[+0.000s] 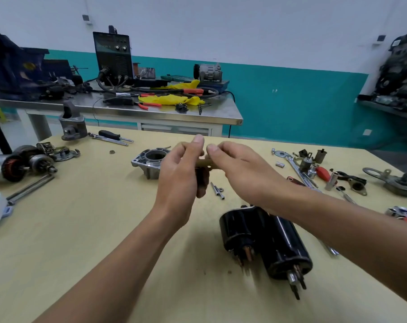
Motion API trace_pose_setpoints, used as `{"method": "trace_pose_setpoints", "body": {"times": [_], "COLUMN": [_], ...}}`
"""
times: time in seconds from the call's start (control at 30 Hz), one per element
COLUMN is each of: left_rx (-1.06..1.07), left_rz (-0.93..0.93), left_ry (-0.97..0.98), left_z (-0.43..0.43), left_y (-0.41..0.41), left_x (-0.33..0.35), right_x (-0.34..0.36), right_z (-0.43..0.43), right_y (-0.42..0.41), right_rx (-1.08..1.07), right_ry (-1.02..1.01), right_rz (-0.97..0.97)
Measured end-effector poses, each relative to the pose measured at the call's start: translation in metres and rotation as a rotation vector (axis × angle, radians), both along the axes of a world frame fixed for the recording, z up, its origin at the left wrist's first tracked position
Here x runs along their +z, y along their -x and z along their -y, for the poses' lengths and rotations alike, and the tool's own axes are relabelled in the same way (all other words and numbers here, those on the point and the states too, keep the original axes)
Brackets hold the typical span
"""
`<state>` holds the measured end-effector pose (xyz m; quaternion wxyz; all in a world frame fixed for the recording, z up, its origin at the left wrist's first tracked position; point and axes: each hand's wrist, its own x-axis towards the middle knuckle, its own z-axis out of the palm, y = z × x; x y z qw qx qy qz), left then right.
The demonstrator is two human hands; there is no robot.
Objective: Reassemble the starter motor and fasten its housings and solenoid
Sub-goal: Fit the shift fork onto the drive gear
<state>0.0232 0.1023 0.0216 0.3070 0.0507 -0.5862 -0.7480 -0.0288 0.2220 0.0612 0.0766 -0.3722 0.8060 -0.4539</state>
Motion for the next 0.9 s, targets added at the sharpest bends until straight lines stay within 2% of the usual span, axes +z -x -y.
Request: {"method": "trace_pose_setpoints", "body": {"times": [0.07, 0.13, 0.2, 0.27, 0.37, 0.47, 0.53, 0.6, 0.77, 0.9], "left_rx": [0.027, 0.043, 0.058, 0.049, -0.002, -0.019, -0.050, -0.086, -0.141, -0.114], "left_rz": [-0.003, 0.068, 0.188, 0.319, 0.479, 0.598, 0.663, 0.711, 0.713, 0.645], "left_ry": [-0.045, -0.110, -0.201, -0.248, -0.143, 0.105, 0.198, 0.200, 0.088, 0.051], "left_z": [0.001, 0.001, 0.003, 0.007, 0.010, 0.008, 0.007, 0.004, -0.016, -0.031], "left_y": [0.001, 0.005, 0.008, 0.011, 0.015, 0.017, 0.015, 0.013, 0.015, 0.015], "left_x": [-0.001, -0.004, -0.007, -0.011, -0.019, -0.027, -0.030, -0.031, -0.035, -0.038], "right_x": [0.008, 0.014, 0.015, 0.011, -0.011, -0.035, -0.041, -0.042, -0.046, -0.057], "right_z": [0.000, -0.007, -0.023, -0.048, -0.081, -0.087, -0.083, -0.083, -0.087, -0.090], "right_y": [-0.002, -0.001, 0.008, 0.017, 0.014, -0.002, -0.006, -0.005, -0.003, -0.008], "right_rx": [0.033, 0.007, -0.141, -0.355, -0.548, -0.522, -0.462, -0.416, -0.385, -0.404], "right_ry": [-0.009, -0.043, -0.091, -0.141, -0.375, -0.495, -0.460, -0.402, -0.238, -0.058], "right_rz": [0.022, -0.066, -0.200, -0.223, -0.136, -0.014, 0.107, 0.215, 0.436, 0.483]}}
